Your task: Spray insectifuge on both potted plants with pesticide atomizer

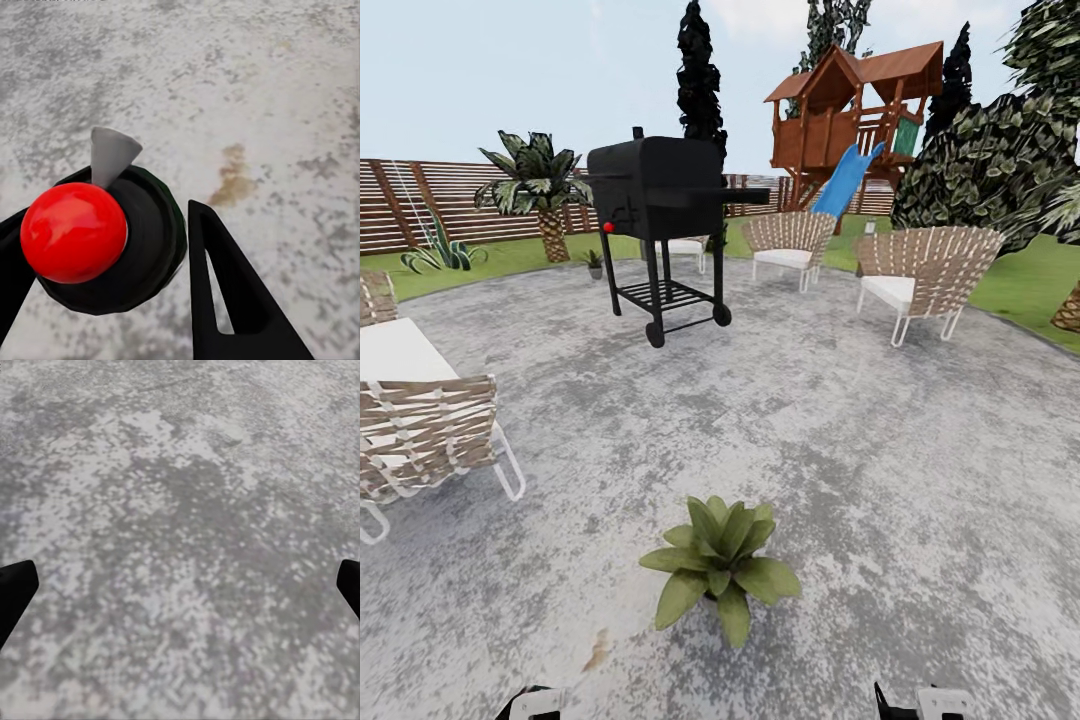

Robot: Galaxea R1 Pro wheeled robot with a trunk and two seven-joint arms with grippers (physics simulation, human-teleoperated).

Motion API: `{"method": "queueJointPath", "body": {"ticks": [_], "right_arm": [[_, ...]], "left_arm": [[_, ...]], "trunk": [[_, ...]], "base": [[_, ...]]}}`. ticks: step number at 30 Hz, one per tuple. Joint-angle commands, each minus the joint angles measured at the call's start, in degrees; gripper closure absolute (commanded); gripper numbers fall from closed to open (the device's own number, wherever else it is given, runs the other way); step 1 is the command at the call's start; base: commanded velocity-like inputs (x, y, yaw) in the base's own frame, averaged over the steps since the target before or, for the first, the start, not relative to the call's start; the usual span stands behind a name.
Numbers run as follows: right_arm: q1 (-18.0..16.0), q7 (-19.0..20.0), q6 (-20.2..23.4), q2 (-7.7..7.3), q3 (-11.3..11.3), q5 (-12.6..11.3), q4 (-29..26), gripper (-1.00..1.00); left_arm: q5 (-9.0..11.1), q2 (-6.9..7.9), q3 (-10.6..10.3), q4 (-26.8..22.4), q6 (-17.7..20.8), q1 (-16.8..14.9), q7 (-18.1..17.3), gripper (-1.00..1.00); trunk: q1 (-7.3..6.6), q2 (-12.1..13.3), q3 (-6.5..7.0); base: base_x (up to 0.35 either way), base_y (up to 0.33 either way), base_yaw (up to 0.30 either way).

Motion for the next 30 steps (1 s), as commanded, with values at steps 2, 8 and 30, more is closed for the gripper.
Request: {"method": "queueJointPath", "body": {"ticks": [2,8,30], "right_arm": [[0.0,0.0,-0.2,0.01,-0.4,0.4,0.1,-1.00],[0.0,0.0,-0.2,0.01,-0.4,0.4,0.1,-1.00],[0.0,-0.1,-0.2,-0.08,-0.5,0.4,0.1,-1.00]], "left_arm": [[-0.3,-0.01,0.1,0.0,-0.2,0.0,0.2,1.00],[-0.3,-0.01,0.1,0.0,-0.2,0.0,0.2,1.00],[-0.2,-0.01,0.1,0.0,-0.2,0.0,0.2,1.00]], "trunk": [[-0.01,0.0,-0.05],[-0.26,0.4,0.35],[-5.09,9.2,4.30]], "base": [[0.000,0.010,-0.001],[0.000,0.001,0.000],[0.000,0.000,0.000]]}}
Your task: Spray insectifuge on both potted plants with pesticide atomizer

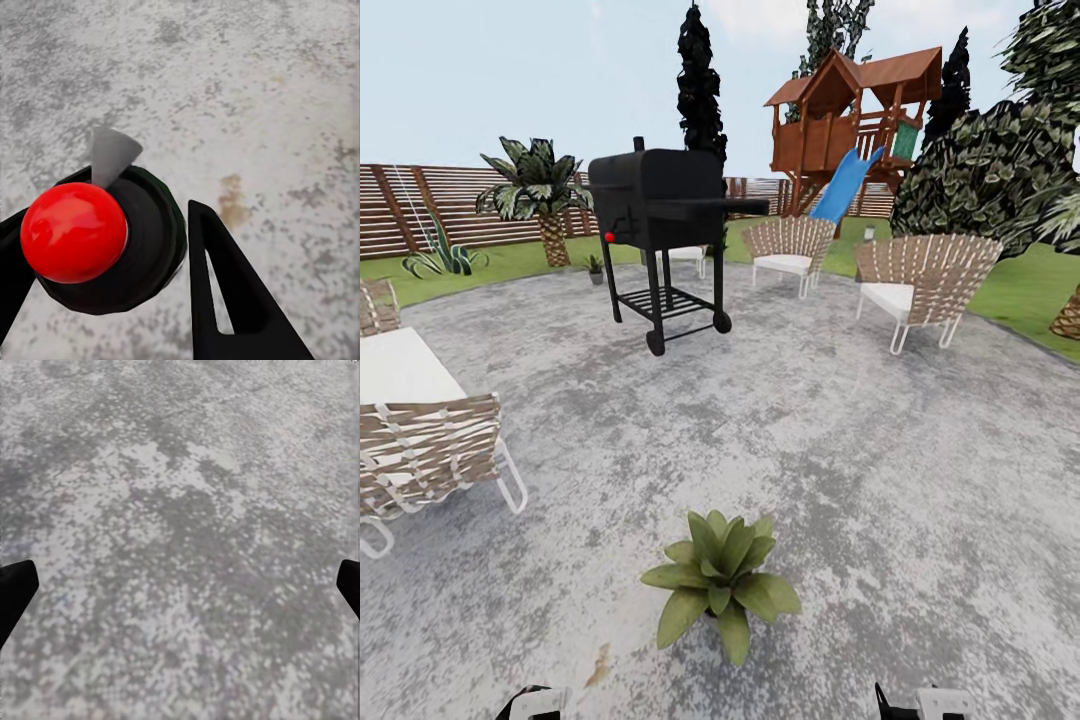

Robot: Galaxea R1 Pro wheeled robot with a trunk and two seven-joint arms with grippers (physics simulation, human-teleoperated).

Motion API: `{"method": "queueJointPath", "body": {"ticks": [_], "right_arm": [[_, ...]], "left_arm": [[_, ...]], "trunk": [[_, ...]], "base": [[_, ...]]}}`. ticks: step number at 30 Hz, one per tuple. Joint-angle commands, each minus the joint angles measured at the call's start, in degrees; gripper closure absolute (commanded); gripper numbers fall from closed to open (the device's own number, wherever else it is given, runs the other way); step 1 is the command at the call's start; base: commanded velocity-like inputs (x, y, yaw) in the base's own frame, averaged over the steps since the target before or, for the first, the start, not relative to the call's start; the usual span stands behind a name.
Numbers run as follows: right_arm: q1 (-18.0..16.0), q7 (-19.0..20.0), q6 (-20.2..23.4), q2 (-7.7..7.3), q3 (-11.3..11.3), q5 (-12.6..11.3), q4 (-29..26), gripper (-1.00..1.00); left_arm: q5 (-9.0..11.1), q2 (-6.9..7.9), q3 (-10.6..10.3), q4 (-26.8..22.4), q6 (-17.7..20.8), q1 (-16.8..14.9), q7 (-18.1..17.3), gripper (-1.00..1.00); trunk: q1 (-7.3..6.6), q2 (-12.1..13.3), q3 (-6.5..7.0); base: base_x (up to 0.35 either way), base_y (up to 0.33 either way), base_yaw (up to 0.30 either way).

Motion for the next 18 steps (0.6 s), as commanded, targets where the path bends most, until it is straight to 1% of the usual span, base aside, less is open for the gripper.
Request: {"method": "queueJointPath", "body": {"ticks": [1,7,16,18], "right_arm": [[0.0,0.0,-0.2,0.01,-0.4,0.4,0.0,-1.00],[0.0,0.1,-0.2,0.09,-0.3,0.4,0.0,-1.00],[0.0,0.2,-0.2,0.13,-0.3,0.4,0.0,-1.00],[0.0,0.1,-0.2,0.10,-0.3,0.4,0.0,-1.00]], "left_arm": [[-0.2,-0.01,0.1,0.1,-0.2,0.0,0.2,1.00],[-0.2,-0.01,0.1,0.1,-0.2,0.0,0.2,1.00],[-0.2,-0.01,0.1,0.1,-0.2,0.0,0.2,1.00],[-0.2,-0.01,0.1,0.1,-0.2,0.0,0.2,1.00]], "trunk": [[-0.24,0.4,0.14],[-1.55,2.8,1.21],[-1.55,2.8,1.21],[-1.55,2.8,1.21]], "base": [[0.000,0.000,0.000],[0.000,0.000,0.000],[0.000,0.000,0.000],[0.000,0.241,-0.010]]}}
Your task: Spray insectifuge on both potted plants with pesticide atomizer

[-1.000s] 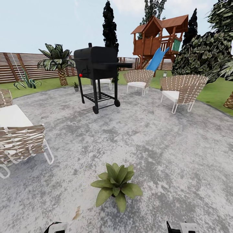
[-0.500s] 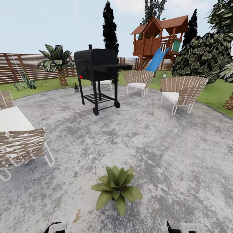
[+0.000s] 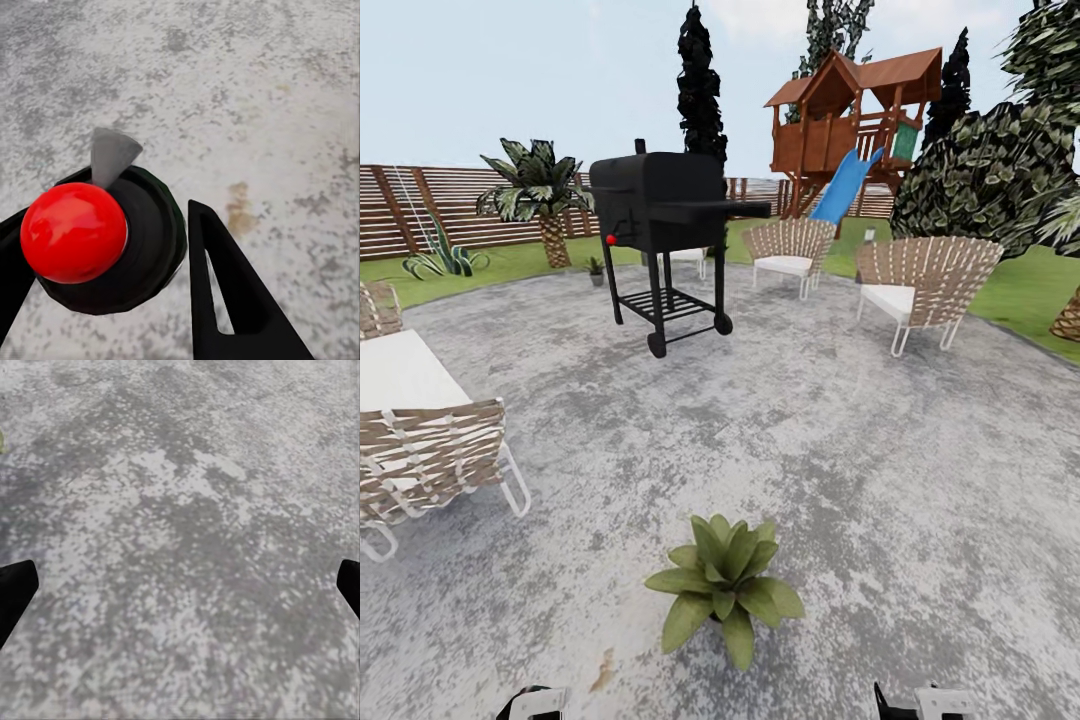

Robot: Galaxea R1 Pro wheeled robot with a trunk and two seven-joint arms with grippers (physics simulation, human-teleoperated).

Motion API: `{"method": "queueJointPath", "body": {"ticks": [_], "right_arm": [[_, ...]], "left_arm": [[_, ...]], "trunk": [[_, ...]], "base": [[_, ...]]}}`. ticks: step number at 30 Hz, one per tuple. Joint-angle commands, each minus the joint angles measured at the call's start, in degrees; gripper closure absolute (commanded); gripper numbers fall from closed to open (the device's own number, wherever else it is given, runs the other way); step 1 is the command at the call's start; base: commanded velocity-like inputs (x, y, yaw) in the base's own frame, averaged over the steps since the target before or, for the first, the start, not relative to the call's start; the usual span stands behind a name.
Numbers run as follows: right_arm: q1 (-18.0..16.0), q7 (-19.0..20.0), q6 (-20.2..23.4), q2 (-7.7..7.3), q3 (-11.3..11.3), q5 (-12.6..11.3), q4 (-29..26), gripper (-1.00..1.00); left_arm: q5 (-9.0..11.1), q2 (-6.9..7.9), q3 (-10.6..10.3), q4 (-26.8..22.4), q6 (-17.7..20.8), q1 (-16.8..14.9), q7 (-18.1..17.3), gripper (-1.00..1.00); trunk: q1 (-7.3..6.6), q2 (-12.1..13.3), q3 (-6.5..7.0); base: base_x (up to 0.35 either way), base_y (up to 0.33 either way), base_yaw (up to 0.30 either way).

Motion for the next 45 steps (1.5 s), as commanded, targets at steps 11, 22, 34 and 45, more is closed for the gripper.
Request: {"method": "queueJointPath", "body": {"ticks": [11,22,34,45], "right_arm": [[0.0,-0.2,-0.2,0.08,-0.5,0.0,0.1,-1.00],[0.0,-0.3,-0.1,0.00,-0.6,0.0,0.6,-1.00],[0.0,0.6,0.5,-0.41,10.4,8.5,-7.3,-1.00],[-2.3,23.3,12.4,-0.18,15.6,27.0,-23.0,-1.00]], "left_arm": [[-0.4,0.10,0.1,-0.1,-0.2,0.0,0.2,1.00],[-0.7,-0.19,-0.3,-0.5,-0.1,0.0,0.1,1.00],[-17.8,3.59,-3.2,-0.6,2.2,-3.7,-19.2,1.00],[-35.8,6.52,-3.4,-2.3,13.2,-17.3,-50.3,1.00]], "trunk": [[-0.01,0.0,-0.05],[-0.01,0.0,0.14],[-0.01,0.0,0.17],[-0.01,0.0,0.17]], "base": [[-0.098,0.289,-0.254],[-0.162,0.178,-0.245],[-0.005,0.005,-0.020],[0.000,0.000,0.000]]}}
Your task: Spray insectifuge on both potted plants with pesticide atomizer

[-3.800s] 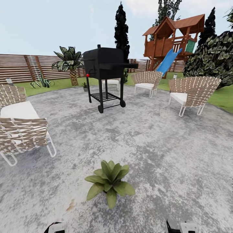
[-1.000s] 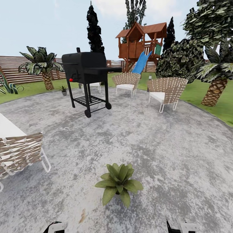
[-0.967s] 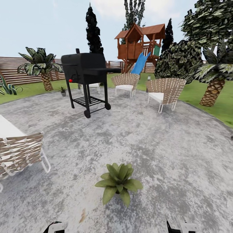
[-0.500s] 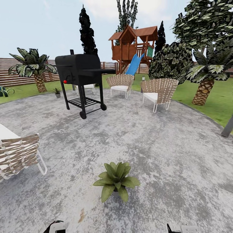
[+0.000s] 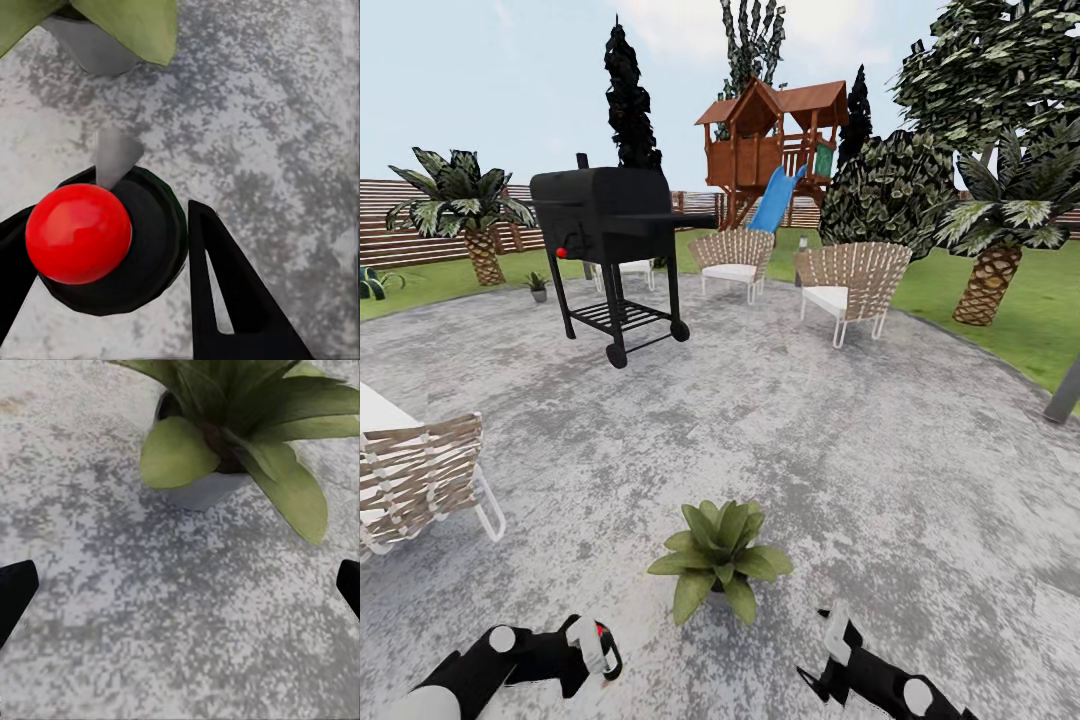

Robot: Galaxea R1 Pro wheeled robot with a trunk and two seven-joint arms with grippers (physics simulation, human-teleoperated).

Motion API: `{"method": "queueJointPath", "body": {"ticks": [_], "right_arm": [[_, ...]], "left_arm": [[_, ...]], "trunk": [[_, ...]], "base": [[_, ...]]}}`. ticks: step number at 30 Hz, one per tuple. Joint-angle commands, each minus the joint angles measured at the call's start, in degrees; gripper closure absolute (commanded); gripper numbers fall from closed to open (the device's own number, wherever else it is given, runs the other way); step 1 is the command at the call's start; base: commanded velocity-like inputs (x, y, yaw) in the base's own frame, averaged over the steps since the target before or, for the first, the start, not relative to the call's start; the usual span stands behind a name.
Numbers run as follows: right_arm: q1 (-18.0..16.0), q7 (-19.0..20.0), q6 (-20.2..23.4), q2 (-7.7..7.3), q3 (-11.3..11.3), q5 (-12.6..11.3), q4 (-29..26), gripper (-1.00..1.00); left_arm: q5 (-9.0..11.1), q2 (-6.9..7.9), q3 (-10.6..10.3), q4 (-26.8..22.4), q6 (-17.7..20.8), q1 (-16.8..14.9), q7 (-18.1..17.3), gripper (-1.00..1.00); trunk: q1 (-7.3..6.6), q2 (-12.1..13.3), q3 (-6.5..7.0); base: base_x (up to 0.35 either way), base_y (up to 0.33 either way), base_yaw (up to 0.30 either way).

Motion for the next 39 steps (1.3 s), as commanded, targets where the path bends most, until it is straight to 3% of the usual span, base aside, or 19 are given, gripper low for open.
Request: {"method": "queueJointPath", "body": {"ticks": [1,7,13,14,17,21,24,25,27,37,39], "right_arm": [[-0.5,1.8,0.1,-0.03,0.1,0.7,-0.9,-1.00],[-2.8,9.0,0.8,0.25,0.1,0.7,-2.8,-1.00],[-2.9,10.6,0.8,1.25,0.2,0.8,-2.9,-1.00],[-2.9,11.5,0.8,1.68,0.2,0.9,-2.9,1.00],[-2.9,13.7,0.7,2.37,0.2,0.9,-3.0,1.00],[-2.9,14.6,0.7,4.54,0.3,1.0,-3.9,1.00],[-2.9,14.7,0.7,5.96,0.3,1.1,-4.1,1.00],[-2.9,14.7,0.7,6.72,0.3,1.1,-4.1,1.00],[-3.0,14.8,0.7,9.72,0.4,1.1,-4.2,1.00],[-3.2,14.8,0.8,11.18,0.4,1.1,-4.3,1.00],[-3.4,14.8,0.8,11.46,0.4,1.1,-4.3,1.00]], "left_arm": [[-2.1,-0.39,0.4,-0.2,0.4,-0.7,-1.1,1.00],[-8.8,-2.35,0.3,-0.4,4.6,-3.3,-3.6,1.00],[-10.7,-3.48,0.3,-0.3,4.7,-3.4,-3.8,1.00],[-10.8,-3.74,0.2,-0.3,4.7,-3.4,-3.8,1.00],[-10.9,-4.63,-1.1,-0.3,4.8,-3.4,-3.8,1.00],[-10.9,-6.14,-5.0,-0.3,5.0,-3.4,-3.7,1.00],[-11.0,-7.34,-5.6,-0.3,4.9,-3.4,-3.7,1.00],[-11.1,-7.82,-5.7,-0.3,4.9,-3.4,-3.7,1.00],[-11.1,-10.53,-9.3,-0.3,5.0,-3.4,-3.4,1.00],[-11.0,-11.46,-9.7,-1.8,5.0,-3.4,-3.0,1.00],[-11.0,-12.42,-9.7,-3.4,5.1,-3.4,-2.9,1.00]], "trunk": [[-0.01,0.0,-0.05],[-0.01,0.0,-0.05],[-0.01,0.0,-0.05],[-0.01,0.0,-0.05],[-0.01,0.0,-0.05],[-0.01,0.0,-0.05],[-0.01,0.0,-0.05],[-0.01,0.0,-0.05],[-0.01,0.0,-0.05],[-0.01,0.0,-0.05],[-0.01,0.0,-0.05]], "base": [[0.000,0.000,0.000],[0.000,0.000,0.000],[0.000,0.000,0.000],[0.000,0.000,0.000],[0.000,0.000,0.000],[0.000,0.000,0.000],[0.000,0.000,0.000],[0.000,0.000,0.000],[0.000,0.000,0.000],[0.000,0.000,0.000],[0.000,0.000,0.000]]}}
